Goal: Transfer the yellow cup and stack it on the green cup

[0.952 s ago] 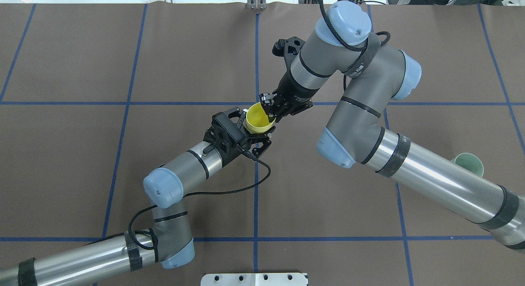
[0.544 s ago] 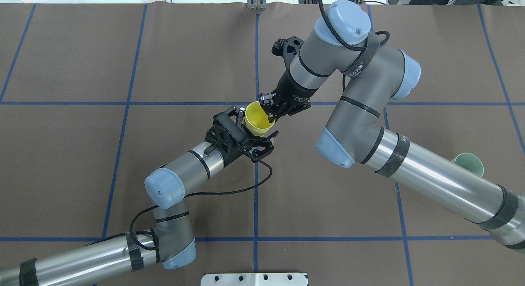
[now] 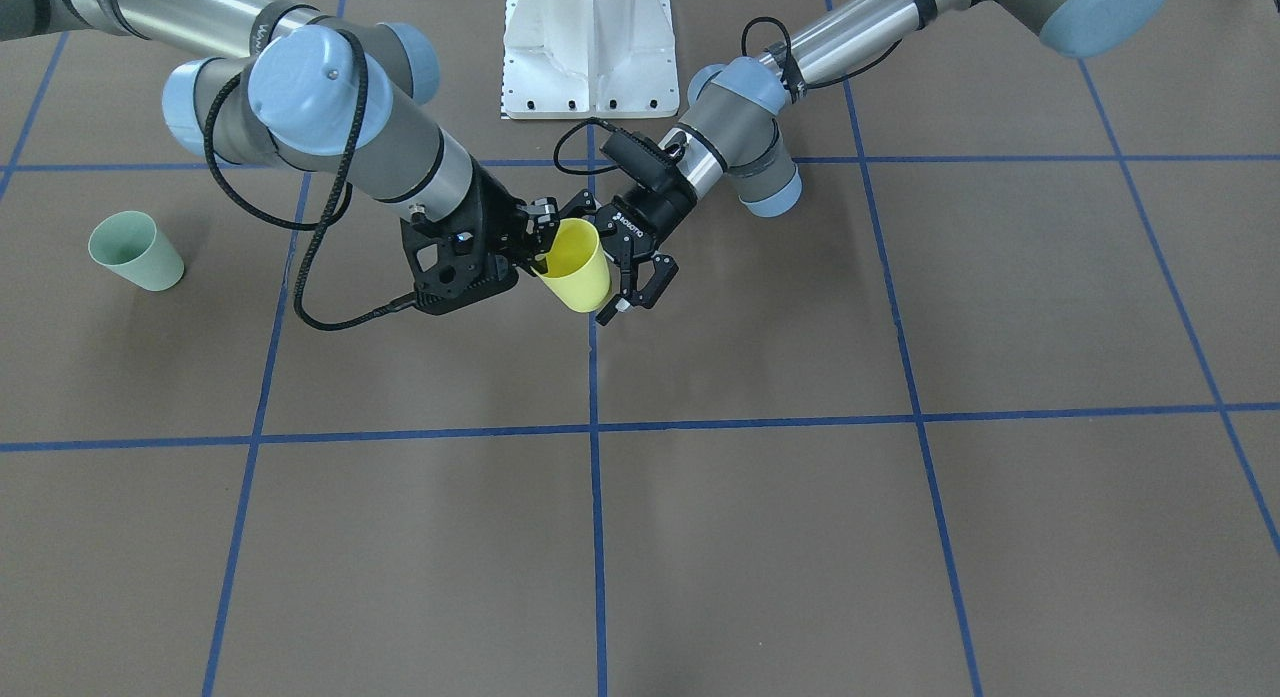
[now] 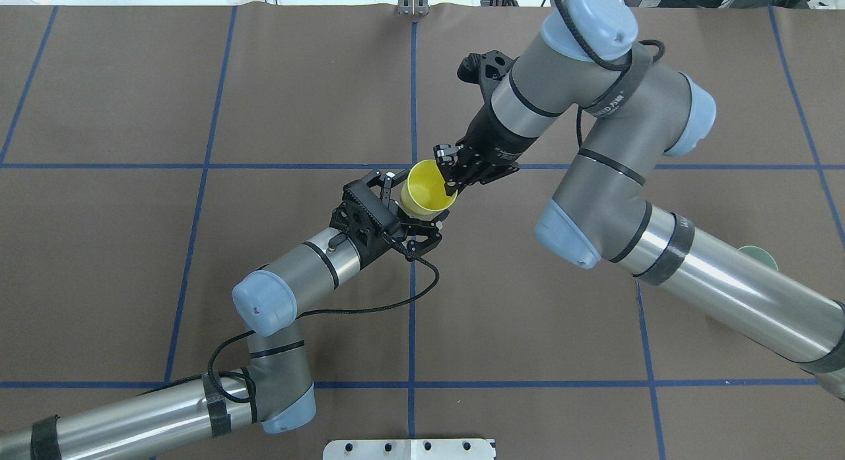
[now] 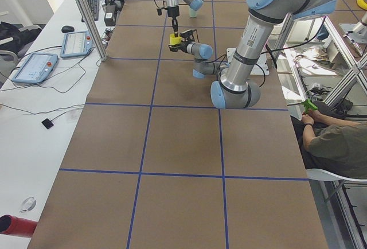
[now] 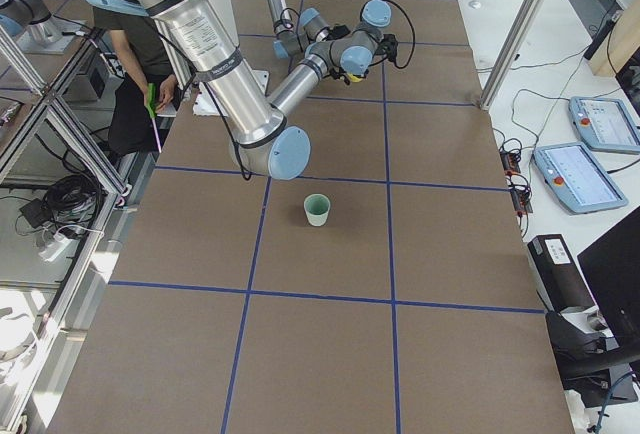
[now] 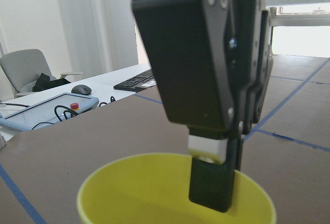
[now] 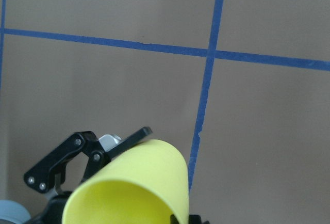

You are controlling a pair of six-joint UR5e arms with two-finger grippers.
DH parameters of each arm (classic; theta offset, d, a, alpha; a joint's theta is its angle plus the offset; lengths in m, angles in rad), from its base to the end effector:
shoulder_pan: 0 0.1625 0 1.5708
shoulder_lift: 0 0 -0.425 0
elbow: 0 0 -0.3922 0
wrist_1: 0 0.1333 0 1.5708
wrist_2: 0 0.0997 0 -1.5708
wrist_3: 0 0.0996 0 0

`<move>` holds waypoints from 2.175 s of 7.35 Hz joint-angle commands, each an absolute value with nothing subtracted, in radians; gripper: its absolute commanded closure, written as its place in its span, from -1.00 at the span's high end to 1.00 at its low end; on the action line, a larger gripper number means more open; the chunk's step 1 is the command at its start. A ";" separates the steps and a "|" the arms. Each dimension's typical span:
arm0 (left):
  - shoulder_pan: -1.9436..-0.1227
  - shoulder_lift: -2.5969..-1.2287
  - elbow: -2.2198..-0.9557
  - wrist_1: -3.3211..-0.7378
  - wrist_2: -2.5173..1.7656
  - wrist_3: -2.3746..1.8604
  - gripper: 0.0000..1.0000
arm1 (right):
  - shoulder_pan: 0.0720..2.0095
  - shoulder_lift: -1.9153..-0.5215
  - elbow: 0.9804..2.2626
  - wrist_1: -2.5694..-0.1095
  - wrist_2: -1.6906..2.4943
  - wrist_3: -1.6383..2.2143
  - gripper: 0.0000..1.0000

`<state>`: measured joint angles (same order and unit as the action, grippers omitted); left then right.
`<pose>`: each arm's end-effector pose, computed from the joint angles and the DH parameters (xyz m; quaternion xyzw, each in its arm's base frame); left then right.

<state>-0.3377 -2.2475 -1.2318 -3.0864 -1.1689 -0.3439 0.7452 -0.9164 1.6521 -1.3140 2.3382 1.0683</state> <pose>0.6000 -0.3933 0.2426 0.6373 0.4713 0.1090 0.5999 -0.4445 -0.4974 0.1922 -0.0093 -0.5506 -0.0782 0.8310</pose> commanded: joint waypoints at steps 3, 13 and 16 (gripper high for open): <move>-0.327 -2.247 -1.236 -3.085 -1.111 -0.350 0.99 | 0.920 -1.132 1.906 -1.508 2.359 1.072 -1.00; -0.416 -2.241 -1.157 -3.066 -0.979 -0.867 0.99 | 1.164 -1.675 2.094 -1.767 2.331 0.672 -1.00; -0.416 -2.241 -1.157 -3.066 -0.979 -0.868 0.99 | 1.161 -1.664 2.025 -1.766 2.414 0.623 -1.00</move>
